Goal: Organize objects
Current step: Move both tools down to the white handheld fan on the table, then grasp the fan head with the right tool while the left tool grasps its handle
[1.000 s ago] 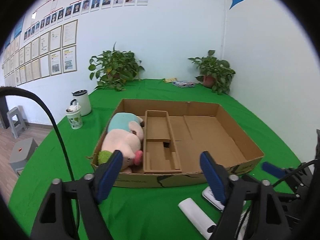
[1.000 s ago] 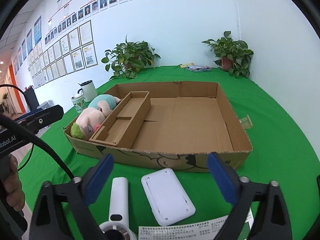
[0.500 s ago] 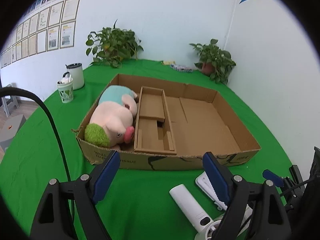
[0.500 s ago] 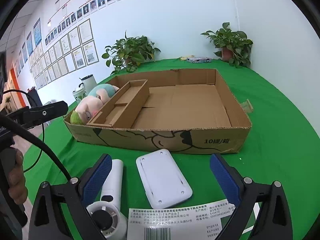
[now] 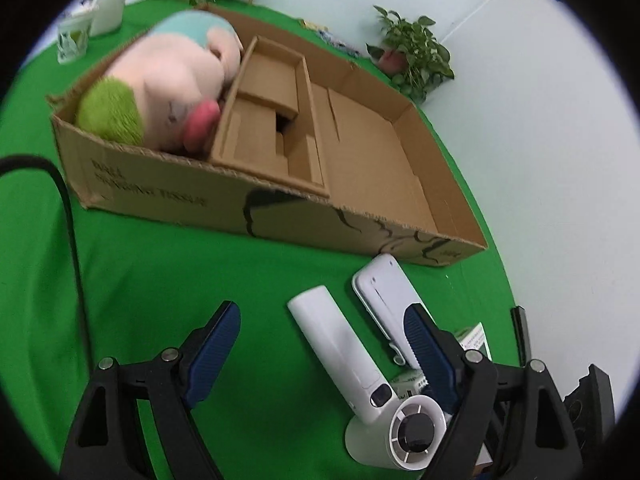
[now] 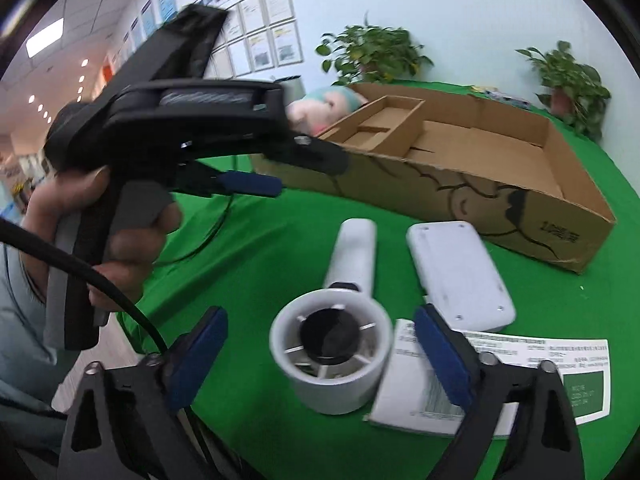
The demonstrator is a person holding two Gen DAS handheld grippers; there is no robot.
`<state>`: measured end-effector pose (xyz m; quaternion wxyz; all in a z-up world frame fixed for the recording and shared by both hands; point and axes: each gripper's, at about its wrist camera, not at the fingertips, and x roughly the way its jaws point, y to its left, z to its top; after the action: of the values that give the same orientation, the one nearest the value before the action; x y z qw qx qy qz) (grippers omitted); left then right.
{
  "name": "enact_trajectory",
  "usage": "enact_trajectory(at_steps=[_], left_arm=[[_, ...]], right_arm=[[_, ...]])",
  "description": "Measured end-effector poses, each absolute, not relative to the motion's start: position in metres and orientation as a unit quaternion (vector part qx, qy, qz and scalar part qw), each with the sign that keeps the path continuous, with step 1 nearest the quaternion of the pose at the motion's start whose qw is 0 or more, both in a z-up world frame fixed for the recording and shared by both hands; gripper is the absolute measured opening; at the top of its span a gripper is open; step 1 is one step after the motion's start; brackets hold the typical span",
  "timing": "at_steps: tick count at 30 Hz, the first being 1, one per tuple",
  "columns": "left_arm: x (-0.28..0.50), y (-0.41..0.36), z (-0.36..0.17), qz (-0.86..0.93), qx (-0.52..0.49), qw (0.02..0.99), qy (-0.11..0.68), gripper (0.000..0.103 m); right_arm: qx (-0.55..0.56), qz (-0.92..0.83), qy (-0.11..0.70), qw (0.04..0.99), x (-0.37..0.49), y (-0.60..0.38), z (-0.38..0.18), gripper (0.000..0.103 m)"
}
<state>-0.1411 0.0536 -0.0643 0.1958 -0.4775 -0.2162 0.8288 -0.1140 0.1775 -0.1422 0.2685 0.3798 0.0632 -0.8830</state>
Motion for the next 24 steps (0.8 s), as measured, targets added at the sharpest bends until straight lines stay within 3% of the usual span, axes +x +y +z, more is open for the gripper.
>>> enact_trajectory(at_steps=[8, 15, 16, 17, 19, 24], left_arm=[[-0.14, 0.063, -0.078, 0.808, -0.495, 0.231, -0.221, 0.081], [-0.133, 0.054, -0.086, 0.792, -0.511, 0.243, -0.231, 0.081], [-0.131, 0.053, -0.088, 0.789, -0.513, 0.244, -0.232, 0.081], [-0.129, 0.053, -0.089, 0.788, -0.516, 0.243, -0.231, 0.081], [-0.127, 0.054, -0.092, 0.784, -0.522, 0.243, -0.231, 0.081], [-0.127, 0.06, -0.105, 0.753, -0.545, 0.262, -0.259, 0.075]], right_arm=[[0.385, -0.889, 0.117, 0.219, -0.116, 0.157, -0.156, 0.055], [0.389, -0.879, 0.088, 0.263, -0.108, 0.146, -0.154, 0.055], [0.383, -0.88, 0.083, 0.269, -0.106, 0.145, -0.152, 0.061], [0.379, -0.88, 0.082, 0.273, -0.105, 0.144, -0.152, 0.079], [0.372, -0.882, 0.082, 0.278, -0.104, 0.143, -0.152, 0.096], [0.387, -0.879, 0.076, 0.268, -0.109, 0.143, -0.161, 0.096]])
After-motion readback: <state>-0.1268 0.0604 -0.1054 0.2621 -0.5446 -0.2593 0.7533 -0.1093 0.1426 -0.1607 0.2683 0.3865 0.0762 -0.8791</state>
